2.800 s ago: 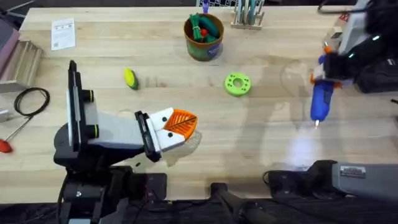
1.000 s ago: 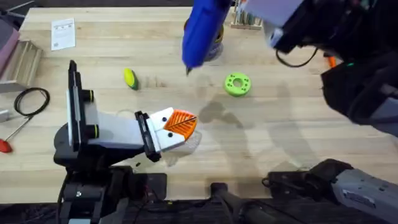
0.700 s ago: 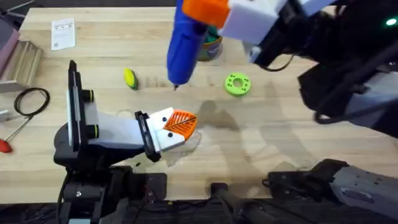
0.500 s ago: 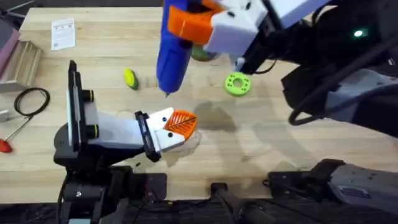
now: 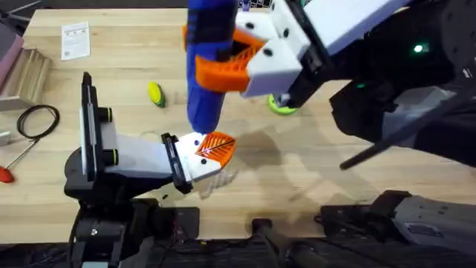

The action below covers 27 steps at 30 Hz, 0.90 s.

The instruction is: Pick up the gripper from the table and insert it into the empty holder that is missing its gripper. Then pick up a screw, insert it into the mounting hole, and use the screwdriver to tighten it. Finally, clean up the table by picking up the vegetable and placing it into the bucket.

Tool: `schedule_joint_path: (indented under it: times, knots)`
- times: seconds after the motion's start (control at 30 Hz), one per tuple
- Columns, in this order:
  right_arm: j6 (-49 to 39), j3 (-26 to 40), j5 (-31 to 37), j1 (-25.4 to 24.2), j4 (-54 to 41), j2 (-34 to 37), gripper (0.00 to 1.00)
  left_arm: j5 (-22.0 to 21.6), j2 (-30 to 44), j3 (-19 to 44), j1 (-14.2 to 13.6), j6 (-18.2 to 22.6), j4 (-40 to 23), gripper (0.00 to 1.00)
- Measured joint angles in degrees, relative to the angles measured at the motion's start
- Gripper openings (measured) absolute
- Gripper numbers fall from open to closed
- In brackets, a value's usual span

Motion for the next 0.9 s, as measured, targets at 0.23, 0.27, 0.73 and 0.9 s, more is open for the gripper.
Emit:
schedule_joint_path:
  times: [0.23,0.27,0.73,0.9]
  knots:
    - [-5.68,0.0,-3.61,1.89,-0.24,0.96,0.023,0.02,0.0,0.0,0.0,0.0,0.0,0.004]
    - [-6.33,0.0,-4.0,2.04,-0.24,0.96,0.023,0.02,0.0,0.0,0.0,0.0,0.0,0.004]
    - [-15.0,1.91,-5.02,4.84,-11.45,0.96,0.023,0.02,0.02,0.0,0.0,0.0,0.0,0.004]
    - [-16.59,2.08,-4.94,4.84,-11.47,0.96,0.023,0.02,0.0,0.0,0.0,0.0,0.0,0.004]
